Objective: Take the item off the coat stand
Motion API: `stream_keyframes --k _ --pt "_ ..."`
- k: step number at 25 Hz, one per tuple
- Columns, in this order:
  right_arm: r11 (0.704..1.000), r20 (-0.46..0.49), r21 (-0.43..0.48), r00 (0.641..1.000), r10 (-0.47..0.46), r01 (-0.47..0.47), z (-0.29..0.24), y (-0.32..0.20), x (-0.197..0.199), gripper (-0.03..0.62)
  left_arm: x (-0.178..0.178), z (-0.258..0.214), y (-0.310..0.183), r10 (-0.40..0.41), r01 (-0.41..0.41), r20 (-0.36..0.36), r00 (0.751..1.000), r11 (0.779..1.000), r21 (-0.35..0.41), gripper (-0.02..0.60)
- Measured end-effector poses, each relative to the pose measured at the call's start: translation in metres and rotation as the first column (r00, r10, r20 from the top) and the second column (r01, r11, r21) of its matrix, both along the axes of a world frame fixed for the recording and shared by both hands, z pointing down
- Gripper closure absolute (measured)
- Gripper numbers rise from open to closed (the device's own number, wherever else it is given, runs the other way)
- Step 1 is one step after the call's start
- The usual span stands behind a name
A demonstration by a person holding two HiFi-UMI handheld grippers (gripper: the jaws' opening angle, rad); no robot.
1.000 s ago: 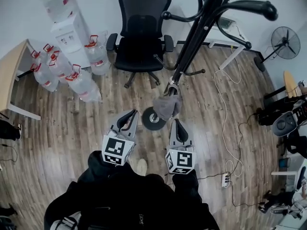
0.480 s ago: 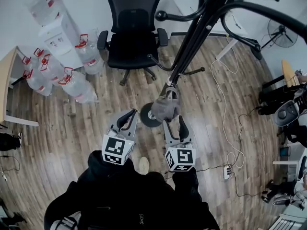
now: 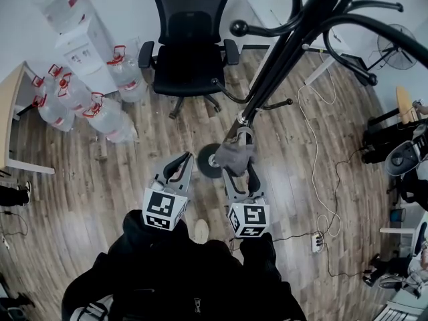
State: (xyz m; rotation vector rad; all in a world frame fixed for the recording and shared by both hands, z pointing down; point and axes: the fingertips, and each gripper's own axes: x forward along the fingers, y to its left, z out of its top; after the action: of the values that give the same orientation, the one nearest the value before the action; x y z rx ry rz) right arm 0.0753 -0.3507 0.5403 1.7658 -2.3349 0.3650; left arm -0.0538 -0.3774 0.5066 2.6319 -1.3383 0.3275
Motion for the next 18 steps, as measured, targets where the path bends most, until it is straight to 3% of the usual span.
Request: stream_keyframes --k 13,18 --pt "0.998 -0.073 -0.015 0.995 0.063 -0.064 0.002 -0.001 0.011 0.519 -0.003 -0.002 -0.001 -0.009 0.009 -0.005 1.000 1.000 0.005 0.545" --pt "0.997 -0.073 -0.018 0.994 0.076 -0.077 0.001 -0.002 0.015 0.557 -0.003 -0.002 -0.001 -0.015 0.015 -0.007 1.000 1.000 0.000 0.545"
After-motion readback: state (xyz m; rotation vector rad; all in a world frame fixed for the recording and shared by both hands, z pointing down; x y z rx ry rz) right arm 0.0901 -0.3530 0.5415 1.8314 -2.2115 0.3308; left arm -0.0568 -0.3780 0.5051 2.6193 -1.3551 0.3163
